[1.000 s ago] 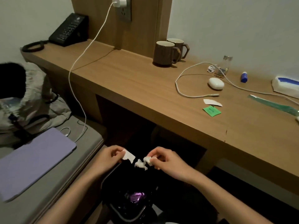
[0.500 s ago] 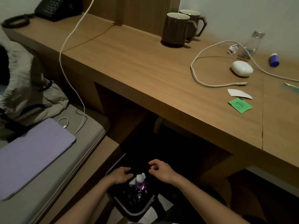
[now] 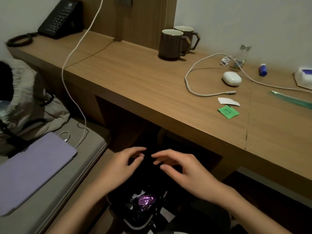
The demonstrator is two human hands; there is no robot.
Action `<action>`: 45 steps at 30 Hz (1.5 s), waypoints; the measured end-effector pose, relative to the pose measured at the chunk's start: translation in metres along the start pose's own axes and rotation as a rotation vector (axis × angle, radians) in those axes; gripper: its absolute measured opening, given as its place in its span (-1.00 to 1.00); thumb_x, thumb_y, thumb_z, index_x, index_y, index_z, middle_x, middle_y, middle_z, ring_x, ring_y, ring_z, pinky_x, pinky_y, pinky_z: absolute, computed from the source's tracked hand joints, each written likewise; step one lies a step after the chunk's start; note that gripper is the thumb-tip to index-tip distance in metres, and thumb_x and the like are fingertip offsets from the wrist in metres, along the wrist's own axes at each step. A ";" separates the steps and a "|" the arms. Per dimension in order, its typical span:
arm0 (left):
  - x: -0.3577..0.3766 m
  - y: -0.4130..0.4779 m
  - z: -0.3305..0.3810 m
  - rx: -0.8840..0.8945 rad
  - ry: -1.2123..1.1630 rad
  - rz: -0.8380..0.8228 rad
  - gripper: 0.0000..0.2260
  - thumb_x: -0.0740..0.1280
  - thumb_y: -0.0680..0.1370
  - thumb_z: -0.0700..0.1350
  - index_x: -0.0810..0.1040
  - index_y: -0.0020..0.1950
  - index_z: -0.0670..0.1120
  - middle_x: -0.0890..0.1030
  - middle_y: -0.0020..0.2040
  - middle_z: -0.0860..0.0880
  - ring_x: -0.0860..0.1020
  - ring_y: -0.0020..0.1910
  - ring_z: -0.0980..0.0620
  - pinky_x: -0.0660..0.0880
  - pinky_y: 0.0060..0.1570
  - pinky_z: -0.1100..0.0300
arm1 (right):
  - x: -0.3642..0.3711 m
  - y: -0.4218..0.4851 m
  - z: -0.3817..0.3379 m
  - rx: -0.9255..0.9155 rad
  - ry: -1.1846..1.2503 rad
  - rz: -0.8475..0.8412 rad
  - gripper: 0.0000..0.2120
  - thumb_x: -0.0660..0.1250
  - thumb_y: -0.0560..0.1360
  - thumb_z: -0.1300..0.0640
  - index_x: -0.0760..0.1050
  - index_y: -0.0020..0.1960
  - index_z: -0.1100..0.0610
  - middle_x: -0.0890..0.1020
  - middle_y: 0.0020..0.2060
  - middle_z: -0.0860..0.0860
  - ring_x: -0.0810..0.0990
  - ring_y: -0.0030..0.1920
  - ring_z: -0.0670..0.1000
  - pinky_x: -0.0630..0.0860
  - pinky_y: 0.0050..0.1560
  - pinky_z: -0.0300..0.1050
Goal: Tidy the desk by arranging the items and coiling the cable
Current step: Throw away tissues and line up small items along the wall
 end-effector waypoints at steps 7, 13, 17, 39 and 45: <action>-0.065 -0.017 0.125 0.235 -0.200 0.184 -0.74 0.29 0.54 -0.04 0.53 0.20 0.18 0.64 -0.04 0.21 0.58 0.03 0.23 0.53 -0.06 0.29 | -0.085 -0.041 -0.073 -0.194 -0.090 0.274 -0.72 0.27 0.55 0.16 0.51 0.24 -0.04 0.65 0.01 -0.17 0.61 0.10 -0.12 0.53 0.10 -0.24; -0.063 0.012 0.192 0.348 -0.192 0.216 -0.76 0.29 0.55 -0.06 0.54 0.21 0.13 0.62 -0.02 0.18 0.55 0.04 0.20 0.52 -0.06 0.24 | -0.157 -0.059 -0.069 -0.202 -0.283 0.546 -0.76 0.31 0.54 0.26 0.55 0.18 0.08 0.66 -0.05 -0.09 0.62 0.02 -0.15 0.53 0.07 -0.27; -0.029 0.039 0.222 0.424 0.027 0.146 -0.73 0.23 0.57 0.02 0.48 0.27 0.12 0.53 0.11 0.22 0.41 0.17 0.25 0.44 0.10 0.31 | -0.192 -0.057 -0.037 -0.040 -0.377 0.586 -0.77 0.28 0.55 0.18 0.52 0.17 -0.05 0.62 0.01 -0.17 0.57 0.03 -0.19 0.56 0.06 -0.19; 0.003 0.039 0.202 0.656 0.277 0.151 -0.52 0.19 0.48 0.28 0.43 0.36 0.15 0.41 0.36 0.26 0.29 0.38 0.34 0.23 0.41 0.23 | -0.194 -0.063 0.021 0.277 -0.680 0.263 -0.55 0.14 0.59 -0.10 0.24 0.46 -0.13 0.34 0.43 -0.19 0.23 0.45 -0.11 0.21 0.46 -0.07; -0.012 0.023 0.202 0.703 0.121 0.271 -0.70 0.38 0.46 -0.02 0.59 0.19 0.07 0.58 0.19 0.22 0.47 0.24 0.31 0.42 0.28 0.22 | -0.173 -0.096 0.007 0.317 -0.672 0.234 -0.35 0.07 0.45 -0.37 0.14 0.49 -0.19 0.19 0.47 -0.28 0.06 0.50 -0.18 -0.06 0.53 0.08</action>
Point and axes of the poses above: each hand's wrist, its own y-axis towards the middle knuckle, its own x-axis out of the palm, z = x × y, the point moved 8 cm from there along y, towards the middle knuckle
